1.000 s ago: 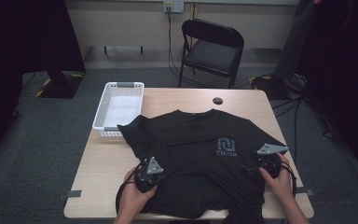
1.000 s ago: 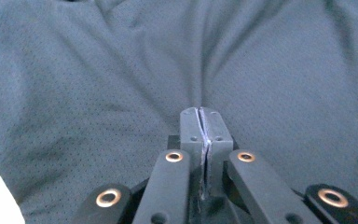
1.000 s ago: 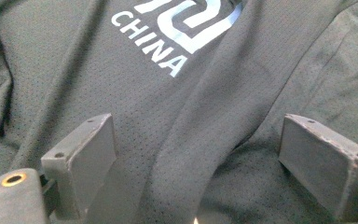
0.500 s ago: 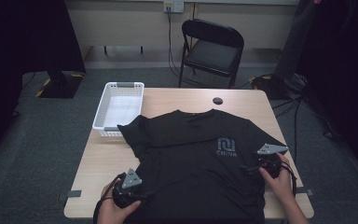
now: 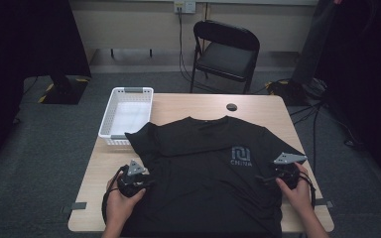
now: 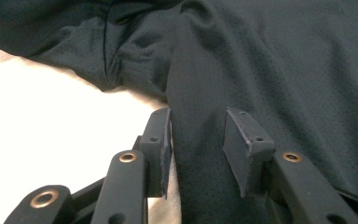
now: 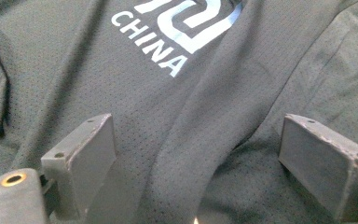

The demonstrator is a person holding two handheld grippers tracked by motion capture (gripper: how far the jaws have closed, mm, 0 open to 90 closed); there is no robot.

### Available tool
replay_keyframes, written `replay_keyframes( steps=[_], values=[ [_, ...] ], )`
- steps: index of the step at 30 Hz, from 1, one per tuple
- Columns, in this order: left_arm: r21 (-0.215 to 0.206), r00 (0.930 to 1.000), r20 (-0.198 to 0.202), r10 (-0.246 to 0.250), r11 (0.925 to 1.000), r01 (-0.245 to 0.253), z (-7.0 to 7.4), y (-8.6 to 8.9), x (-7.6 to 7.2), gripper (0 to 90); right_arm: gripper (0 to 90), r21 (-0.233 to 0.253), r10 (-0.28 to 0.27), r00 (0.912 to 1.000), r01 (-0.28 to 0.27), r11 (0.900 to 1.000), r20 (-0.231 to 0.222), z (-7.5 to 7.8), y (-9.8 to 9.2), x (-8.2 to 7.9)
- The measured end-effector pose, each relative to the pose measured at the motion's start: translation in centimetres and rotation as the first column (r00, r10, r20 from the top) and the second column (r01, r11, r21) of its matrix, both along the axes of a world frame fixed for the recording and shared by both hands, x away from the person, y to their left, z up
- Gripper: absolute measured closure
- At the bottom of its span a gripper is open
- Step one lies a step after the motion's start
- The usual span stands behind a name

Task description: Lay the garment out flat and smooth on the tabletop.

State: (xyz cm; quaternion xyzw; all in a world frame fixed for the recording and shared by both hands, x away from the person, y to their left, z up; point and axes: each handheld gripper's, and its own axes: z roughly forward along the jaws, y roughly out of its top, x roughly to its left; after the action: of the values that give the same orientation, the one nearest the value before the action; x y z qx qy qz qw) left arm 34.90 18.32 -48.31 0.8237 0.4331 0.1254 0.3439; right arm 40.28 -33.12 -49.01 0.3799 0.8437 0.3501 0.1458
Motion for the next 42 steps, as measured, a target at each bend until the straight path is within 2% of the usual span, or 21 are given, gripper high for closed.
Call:
replay_keyframes(
  steps=[2, 4, 6, 9, 14, 20, 26, 31, 33, 35, 36, 37, 38, 39, 41, 42],
  values=[
    [0.009, 0.9999, -0.013, -0.005, 1.0000, 0.005, 0.2, 0.0, -0.1, 69.7, 10.4, 0.000, 0.000, 1.0000, 0.000, 1.000, 0.000, 0.0, 0.0, 0.0],
    [-0.006, 0.9991, -0.037, -0.020, 0.9998, 0.020, 0.3, 0.1, -0.4, 81.7, 10.4, 0.000, 0.000, 1.0000, 0.000, 1.000, 0.000, 0.0, 0.0, 0.0],
    [0.006, 0.9982, -0.053, -0.030, 0.9995, 0.030, 0.4, 0.3, -0.8, 86.4, 10.4, 0.000, 0.000, 1.0000, 0.000, 1.000, 0.000, 0.0, 0.0, 0.0],
    [0.012, 0.9964, -0.073, -0.042, 0.9990, 0.043, 0.7, 0.6, -1.7, 87.7, 10.4, 0.000, 0.000, 1.0000, 0.000, 1.000, 0.000, 0.0, 0.0, 0.0],
    [-0.022, 0.9918, -0.112, -0.062, 0.9979, 0.060, 0.8, 1.5, -3.5, 87.8, 10.4, 0.000, 0.000, 1.0000, 0.000, 1.000, 0.000, 0.0, 0.0, 0.0],
    [-0.037, 0.9879, -0.137, -0.071, 0.9971, 0.067, 0.9, 2.0, -5.3, 87.8, 10.4, 0.000, 0.000, 1.0000, 0.000, 1.000, 0.000, 0.0, 0.0, 0.0],
    [-0.052, 0.9862, -0.145, -0.080, 0.9959, 0.073, 0.9, 2.3, -7.0, 87.8, 10.4, 0.000, 0.000, 1.0000, 0.000, 1.000, 0.000, 0.0, 0.0, 0.0],
    [-0.070, 0.9845, -0.153, -0.086, 0.9947, 0.076, 0.9, 2.4, -7.7, 87.6, 10.4, 0.000, 0.000, 1.0000, 0.000, 1.000, -0.001, 0.0, 0.0, 0.0],
    [-0.087, 0.9870, -0.138, -0.082, 0.9937, 0.070, 0.9, 2.4, -7.6, 84.5, 10.4, 0.001, 0.000, 1.0000, 0.000, 1.000, -0.001, 0.0, 0.0, 0.0],
    [-0.095, 0.9931, -0.094, -0.070, 0.9936, 0.061, 1.1, 2.3, -7.1, 69.4, 10.4, 0.001, 0.000, 1.0000, 0.000, 1.000, -0.001, 0.0, 0.0, 0.0],
    [-0.094, 0.9947, -0.081, -0.063, 0.9940, 0.056, 1.2, 2.2, -6.8, 68.7, 10.4, 0.001, 0.000, 1.0000, 0.000, 1.000, -0.001, 0.0, 0.0, 0.0],
    [-0.099, 0.9973, -0.058, -0.045, 0.9943, 0.039, 1.3, 2.1, -6.4, 64.0, 10.4, 0.001, 0.000, 1.0000, 0.000, 1.000, -0.001, 0.0, 0.0, 0.0],
    [-0.116, 0.9985, -0.046, -0.030, 0.9929, 0.024, 1.5, 2.1, -5.6, 60.3, 10.4, 0.001, 0.000, 1.0000, 0.000, 1.000, -0.001, 0.0, 0.0, 0.0],
    [-0.129, 0.9990, -0.043, -0.012, 0.9916, 0.006, 1.5, 2.0, -5.1, 60.3, 10.4, 0.001, 0.000, 1.0000, 0.000, 1.000, -0.001, 0.0, 0.0, 0.0],
    [-0.142, 0.9987, -0.018, 0.049, 0.9885, -0.051, 1.7, 1.9, -3.5, 53.9, 10.4, 0.001, 0.001, 1.0000, -0.001, 1.000, -0.001, 0.0, 0.0, 0.0],
    [-0.157, 0.9979, -0.028, 0.058, 0.9856, -0.061, 1.7, 1.7, -2.7, 57.1, 10.3, 0.002, 0.002, 1.0000, -0.002, 1.000, -0.001, 0.0, 0.0, 0.0]
  ],
)
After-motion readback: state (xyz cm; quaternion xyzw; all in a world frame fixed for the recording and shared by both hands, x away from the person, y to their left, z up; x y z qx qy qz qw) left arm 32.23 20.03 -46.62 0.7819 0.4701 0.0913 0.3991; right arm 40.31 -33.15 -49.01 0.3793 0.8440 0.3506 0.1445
